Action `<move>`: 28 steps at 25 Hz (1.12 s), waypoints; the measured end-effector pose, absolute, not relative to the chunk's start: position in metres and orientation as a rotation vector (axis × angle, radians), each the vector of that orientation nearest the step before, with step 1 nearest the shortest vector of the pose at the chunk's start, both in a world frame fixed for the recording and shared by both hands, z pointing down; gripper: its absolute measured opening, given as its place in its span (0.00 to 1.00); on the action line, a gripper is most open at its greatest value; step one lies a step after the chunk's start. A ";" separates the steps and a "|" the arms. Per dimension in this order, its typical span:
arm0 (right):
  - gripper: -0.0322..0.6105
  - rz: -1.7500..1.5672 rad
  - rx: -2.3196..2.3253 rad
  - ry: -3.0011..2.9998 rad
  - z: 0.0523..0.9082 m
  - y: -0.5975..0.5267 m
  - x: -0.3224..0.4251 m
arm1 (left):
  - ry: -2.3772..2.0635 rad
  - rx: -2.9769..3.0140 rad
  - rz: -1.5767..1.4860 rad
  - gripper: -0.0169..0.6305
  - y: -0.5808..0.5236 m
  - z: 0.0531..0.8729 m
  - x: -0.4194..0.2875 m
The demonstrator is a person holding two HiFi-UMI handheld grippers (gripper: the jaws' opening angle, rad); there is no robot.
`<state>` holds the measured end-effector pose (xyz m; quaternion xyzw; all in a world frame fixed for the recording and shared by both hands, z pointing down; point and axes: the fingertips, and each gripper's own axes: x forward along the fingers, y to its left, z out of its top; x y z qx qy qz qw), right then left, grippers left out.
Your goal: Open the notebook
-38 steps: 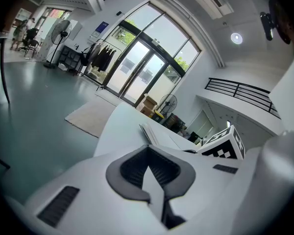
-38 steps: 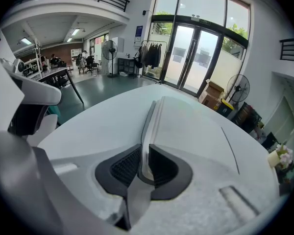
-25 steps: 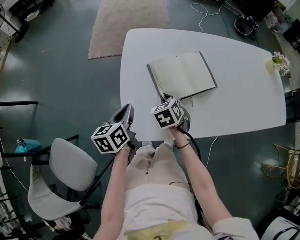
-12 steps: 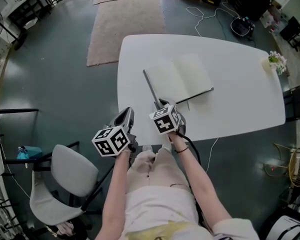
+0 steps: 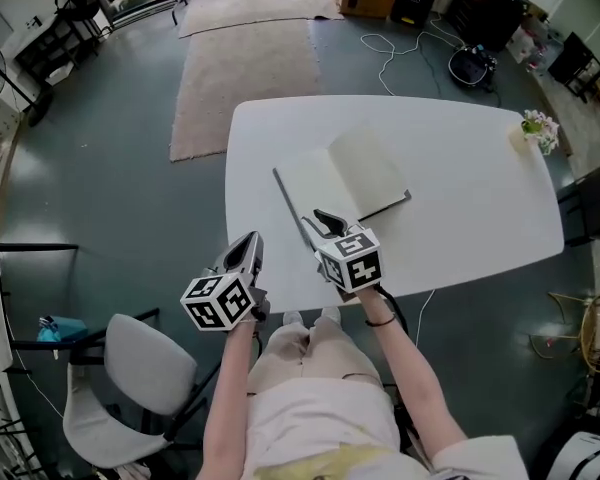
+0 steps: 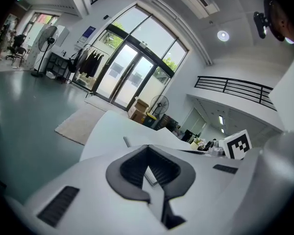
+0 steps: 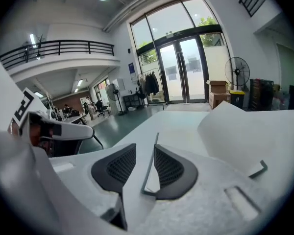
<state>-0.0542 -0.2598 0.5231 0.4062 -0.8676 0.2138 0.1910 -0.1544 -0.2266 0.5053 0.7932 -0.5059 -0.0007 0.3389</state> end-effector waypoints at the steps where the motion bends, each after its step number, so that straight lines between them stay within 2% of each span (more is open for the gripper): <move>1: 0.22 0.600 1.148 -2.455 0.518 -0.260 -0.048 | -1.313 2.082 -0.001 0.03 -0.227 0.501 -0.150; 10: 0.18 0.606 1.219 -2.592 0.465 -0.259 -0.007 | -1.273 2.241 -0.001 0.03 -0.240 0.457 -0.118; 22: 0.06 0.587 1.340 -2.686 0.420 -0.271 0.045 | -1.306 2.438 -0.006 0.03 -0.251 0.407 -0.092; 28: 0.06 0.591 1.354 -2.735 0.407 -0.274 0.062 | -1.338 2.488 0.000 0.03 -0.253 0.396 -0.085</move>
